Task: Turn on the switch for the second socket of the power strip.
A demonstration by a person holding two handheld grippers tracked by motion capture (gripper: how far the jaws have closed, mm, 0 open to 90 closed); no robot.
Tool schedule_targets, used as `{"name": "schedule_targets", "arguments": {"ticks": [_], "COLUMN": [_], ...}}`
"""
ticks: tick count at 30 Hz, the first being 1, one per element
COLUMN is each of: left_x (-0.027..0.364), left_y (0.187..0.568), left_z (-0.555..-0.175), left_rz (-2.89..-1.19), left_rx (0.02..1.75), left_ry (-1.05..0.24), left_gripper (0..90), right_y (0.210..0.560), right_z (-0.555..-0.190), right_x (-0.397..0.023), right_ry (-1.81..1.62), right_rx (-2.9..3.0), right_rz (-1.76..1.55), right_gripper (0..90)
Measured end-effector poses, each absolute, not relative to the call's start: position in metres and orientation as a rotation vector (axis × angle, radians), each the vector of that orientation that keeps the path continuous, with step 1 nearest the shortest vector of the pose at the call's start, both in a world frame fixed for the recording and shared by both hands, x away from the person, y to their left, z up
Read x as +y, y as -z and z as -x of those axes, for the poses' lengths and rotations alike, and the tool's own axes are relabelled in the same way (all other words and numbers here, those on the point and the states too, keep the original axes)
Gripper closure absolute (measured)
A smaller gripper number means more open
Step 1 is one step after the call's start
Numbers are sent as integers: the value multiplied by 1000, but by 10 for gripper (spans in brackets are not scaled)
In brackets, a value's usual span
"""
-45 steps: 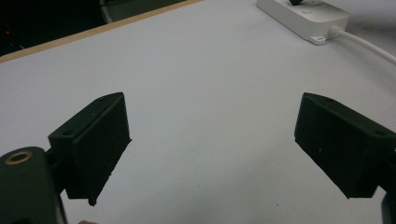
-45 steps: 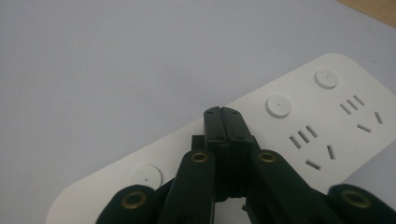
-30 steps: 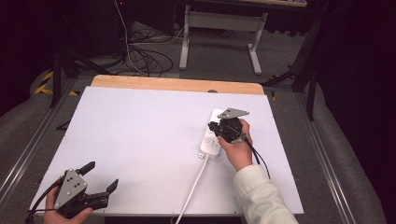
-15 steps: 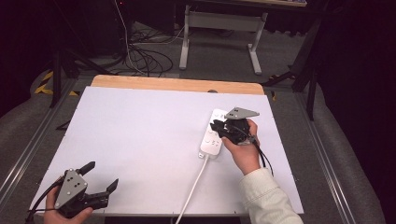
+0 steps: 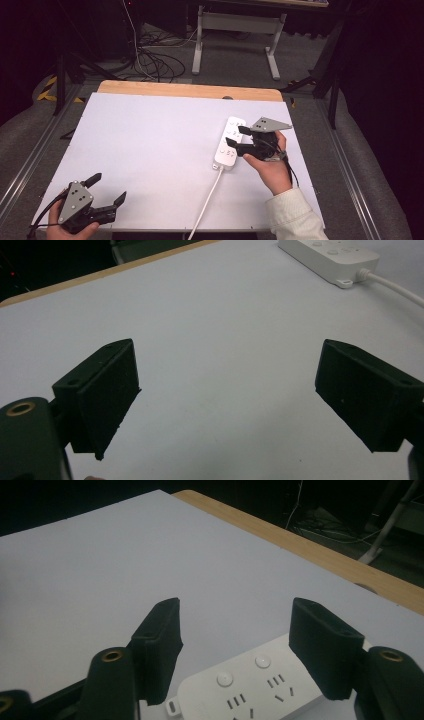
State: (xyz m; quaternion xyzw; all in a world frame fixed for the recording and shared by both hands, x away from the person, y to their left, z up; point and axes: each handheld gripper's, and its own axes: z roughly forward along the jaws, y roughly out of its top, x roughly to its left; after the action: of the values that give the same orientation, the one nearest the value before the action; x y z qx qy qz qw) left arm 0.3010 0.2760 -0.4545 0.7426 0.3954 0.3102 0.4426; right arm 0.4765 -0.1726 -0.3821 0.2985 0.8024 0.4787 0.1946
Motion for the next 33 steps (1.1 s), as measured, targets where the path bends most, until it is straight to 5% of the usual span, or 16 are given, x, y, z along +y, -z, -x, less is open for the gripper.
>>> {"name": "schedule_targets", "arguments": {"ticks": [12, 33], "left_x": [276, 275], "left_y": [454, 453], "left_z": [-300, -299], "left_rz": [-1834, -1827], "left_rx": [989, 987], "left_ry": [-761, -766], "left_gripper": [108, 108], "right_y": [377, 414], "right_z": [-443, -396], "right_x": [-192, -230], "right_ry": [-1392, -1388], "right_rx": [2257, 2279], "right_rz": [-799, -752], "right_gripper": [221, 167]}}
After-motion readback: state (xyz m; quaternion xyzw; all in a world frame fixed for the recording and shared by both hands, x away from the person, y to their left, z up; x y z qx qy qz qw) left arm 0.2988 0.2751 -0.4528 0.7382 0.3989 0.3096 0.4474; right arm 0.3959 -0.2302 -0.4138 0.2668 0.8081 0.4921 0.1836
